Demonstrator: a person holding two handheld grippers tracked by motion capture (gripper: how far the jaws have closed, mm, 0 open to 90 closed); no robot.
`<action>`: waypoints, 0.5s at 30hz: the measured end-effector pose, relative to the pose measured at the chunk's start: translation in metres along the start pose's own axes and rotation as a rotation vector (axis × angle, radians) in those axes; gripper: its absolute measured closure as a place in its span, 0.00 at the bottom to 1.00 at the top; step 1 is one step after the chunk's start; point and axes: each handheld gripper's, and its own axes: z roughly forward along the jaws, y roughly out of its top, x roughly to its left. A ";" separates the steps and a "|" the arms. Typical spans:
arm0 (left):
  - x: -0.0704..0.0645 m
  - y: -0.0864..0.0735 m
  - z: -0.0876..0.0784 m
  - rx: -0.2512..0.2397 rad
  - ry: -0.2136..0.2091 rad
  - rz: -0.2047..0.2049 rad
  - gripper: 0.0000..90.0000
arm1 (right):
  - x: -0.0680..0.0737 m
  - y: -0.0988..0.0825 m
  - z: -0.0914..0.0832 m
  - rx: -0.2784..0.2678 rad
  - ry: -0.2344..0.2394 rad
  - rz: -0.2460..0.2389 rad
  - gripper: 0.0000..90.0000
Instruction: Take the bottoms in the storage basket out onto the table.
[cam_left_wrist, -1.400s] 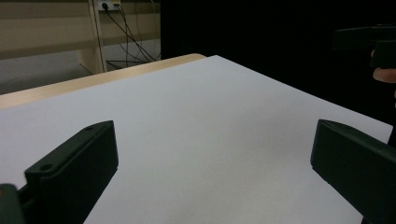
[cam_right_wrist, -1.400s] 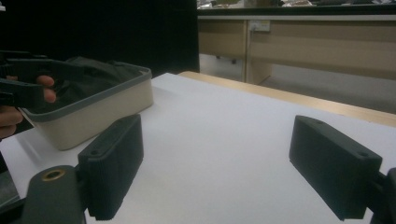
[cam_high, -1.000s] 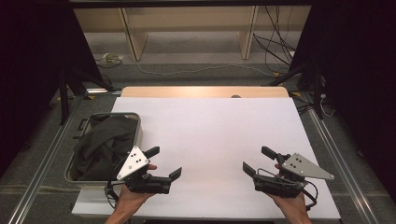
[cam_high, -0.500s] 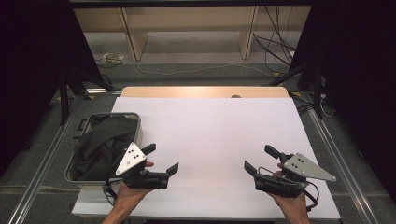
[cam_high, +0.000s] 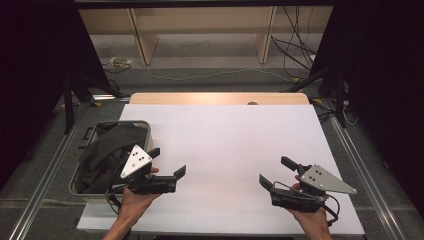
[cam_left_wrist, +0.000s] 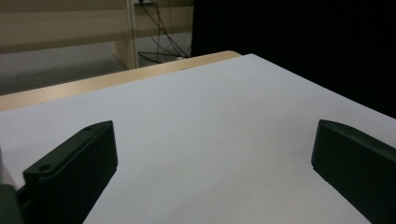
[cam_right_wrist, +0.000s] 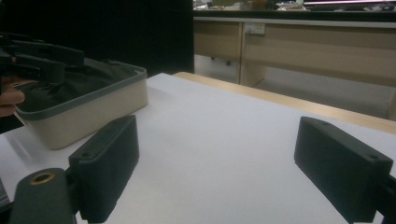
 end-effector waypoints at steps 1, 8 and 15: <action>0.002 0.001 0.001 0.002 0.018 -0.006 0.00 | 0.000 0.000 0.000 0.000 0.000 -0.001 0.16; 0.020 0.011 0.007 0.021 0.087 -0.022 0.00 | 0.000 0.000 0.001 0.006 0.008 -0.005 0.16; 0.043 0.018 0.005 0.027 0.143 -0.063 0.00 | 0.001 -0.001 0.002 0.015 0.013 -0.012 0.16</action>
